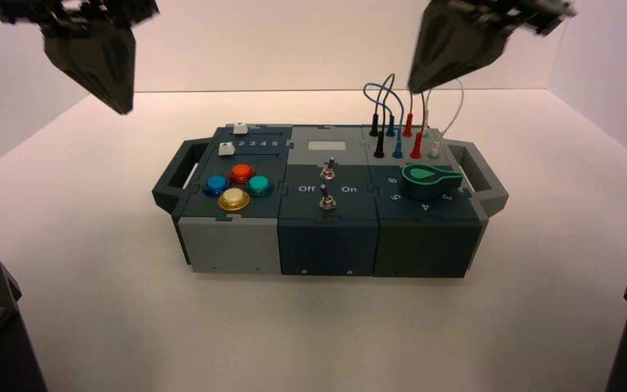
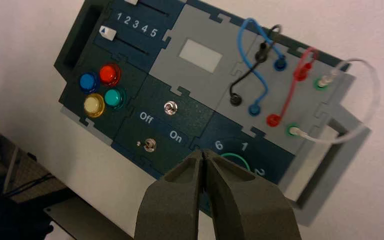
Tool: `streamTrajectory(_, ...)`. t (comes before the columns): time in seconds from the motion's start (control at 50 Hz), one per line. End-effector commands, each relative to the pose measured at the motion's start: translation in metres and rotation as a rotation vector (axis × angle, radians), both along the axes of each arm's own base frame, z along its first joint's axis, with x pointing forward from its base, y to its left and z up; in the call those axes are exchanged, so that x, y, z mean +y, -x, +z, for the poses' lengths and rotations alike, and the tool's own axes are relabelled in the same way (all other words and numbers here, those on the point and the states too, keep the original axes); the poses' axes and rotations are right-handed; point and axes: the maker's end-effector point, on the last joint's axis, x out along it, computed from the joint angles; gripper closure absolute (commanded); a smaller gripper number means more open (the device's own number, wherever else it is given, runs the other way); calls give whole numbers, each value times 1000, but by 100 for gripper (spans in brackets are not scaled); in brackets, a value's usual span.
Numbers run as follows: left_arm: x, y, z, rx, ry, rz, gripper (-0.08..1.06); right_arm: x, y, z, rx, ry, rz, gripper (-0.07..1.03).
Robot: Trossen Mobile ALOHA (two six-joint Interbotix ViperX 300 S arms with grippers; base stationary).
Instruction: Move the bottom slider to position 3.
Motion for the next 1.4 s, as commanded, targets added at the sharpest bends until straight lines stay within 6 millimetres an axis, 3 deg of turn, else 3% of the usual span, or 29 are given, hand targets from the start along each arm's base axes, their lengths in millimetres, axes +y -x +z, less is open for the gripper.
streamTrajectory(0.02,-6,-12,4,-30,17,2,101,14,-13,3,-14,-16,3,99)
streamTrajectory(0.52,-26,-30,-11,-7,21,-19,101,40,-40,-14,-3,11,26,99)
streamTrajectory(0.86,-36,-46,-35,30,15,3,101,43,-45,-16,-15,8,21,99)
streamTrajectory(1.16,-53,-69,-43,19,70,49,101,43,-48,-14,-34,9,25,99)
streamTrajectory(1.4,-58,-67,-54,56,88,77,101,43,-48,-15,-36,16,29,99)
